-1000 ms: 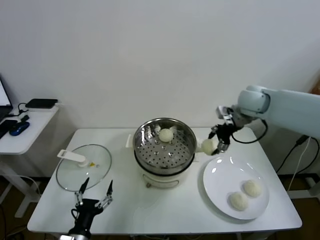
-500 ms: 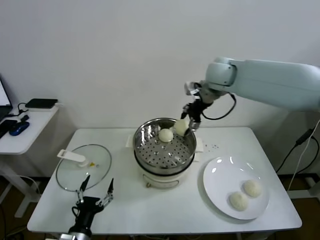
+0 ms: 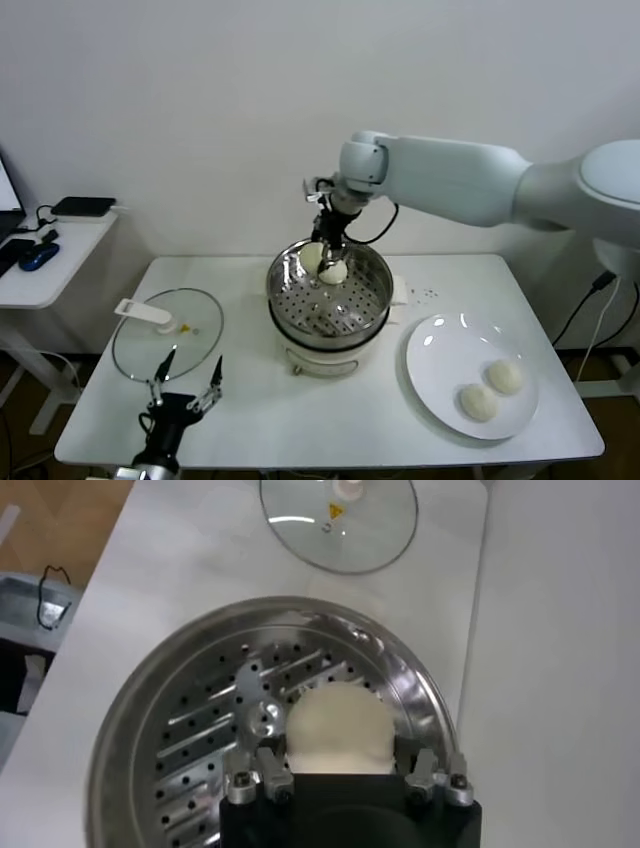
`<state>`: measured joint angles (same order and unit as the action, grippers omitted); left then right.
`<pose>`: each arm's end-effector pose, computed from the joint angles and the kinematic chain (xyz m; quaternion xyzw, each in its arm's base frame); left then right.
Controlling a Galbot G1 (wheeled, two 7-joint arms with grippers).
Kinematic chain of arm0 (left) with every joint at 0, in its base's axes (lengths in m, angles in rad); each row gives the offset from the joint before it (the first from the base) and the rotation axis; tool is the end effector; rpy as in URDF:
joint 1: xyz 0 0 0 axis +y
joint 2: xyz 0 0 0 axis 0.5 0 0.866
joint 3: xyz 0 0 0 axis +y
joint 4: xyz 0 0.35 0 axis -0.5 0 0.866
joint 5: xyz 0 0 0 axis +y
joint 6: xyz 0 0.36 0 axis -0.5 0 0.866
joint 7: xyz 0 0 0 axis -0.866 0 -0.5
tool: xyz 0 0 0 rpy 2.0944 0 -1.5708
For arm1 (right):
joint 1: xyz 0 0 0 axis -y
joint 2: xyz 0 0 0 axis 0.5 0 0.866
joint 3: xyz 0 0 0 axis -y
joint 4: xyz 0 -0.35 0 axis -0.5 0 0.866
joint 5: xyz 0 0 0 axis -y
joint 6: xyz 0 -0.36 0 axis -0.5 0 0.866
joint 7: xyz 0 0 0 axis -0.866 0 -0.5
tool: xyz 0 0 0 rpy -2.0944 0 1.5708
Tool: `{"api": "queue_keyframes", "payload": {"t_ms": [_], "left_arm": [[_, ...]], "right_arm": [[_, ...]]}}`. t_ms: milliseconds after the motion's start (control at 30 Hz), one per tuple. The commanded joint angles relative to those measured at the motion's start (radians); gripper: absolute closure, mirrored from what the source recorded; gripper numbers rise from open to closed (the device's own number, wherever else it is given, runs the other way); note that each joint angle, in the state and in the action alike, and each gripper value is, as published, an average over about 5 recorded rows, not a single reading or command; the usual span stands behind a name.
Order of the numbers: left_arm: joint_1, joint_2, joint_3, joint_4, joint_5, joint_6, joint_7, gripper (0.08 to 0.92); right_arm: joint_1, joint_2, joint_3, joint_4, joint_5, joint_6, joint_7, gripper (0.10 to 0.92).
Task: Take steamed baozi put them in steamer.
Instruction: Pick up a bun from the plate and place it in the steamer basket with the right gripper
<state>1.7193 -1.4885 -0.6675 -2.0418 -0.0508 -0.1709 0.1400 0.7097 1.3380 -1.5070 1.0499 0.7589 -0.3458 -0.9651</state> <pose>0.1350 0.0612 -0.3403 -0.0335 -0.9981 -0.0506 0.0145 0.5951 0.1502 -0.0290 0.5760 -0.5434 0.5252 0.3116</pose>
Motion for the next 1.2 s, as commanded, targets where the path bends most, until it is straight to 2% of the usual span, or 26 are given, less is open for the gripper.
{"api": "queue_keyframes", "payload": {"t_ms": [33,1067,1200], "left_arm": [[0.001,0.000,0.000,0.003,-0.001,0.000,-0.001,0.177],[-0.002,0.000,-0.004,0.010,-0.010,0.005,-0.001,0.177],[-0.003,0.000,-0.005,0.010,-0.010,0.005,-0.001,0.177]], "right_arm": [[-0.140,0.072,0.045,-0.075,-0.059,-0.009,0.011,0.330],[-0.209,0.093,0.081,-0.124,-0.109,-0.004,0.024,0.329],[-0.209,0.092,0.087,-0.123,-0.108,-0.002,0.027,0.309]]}}
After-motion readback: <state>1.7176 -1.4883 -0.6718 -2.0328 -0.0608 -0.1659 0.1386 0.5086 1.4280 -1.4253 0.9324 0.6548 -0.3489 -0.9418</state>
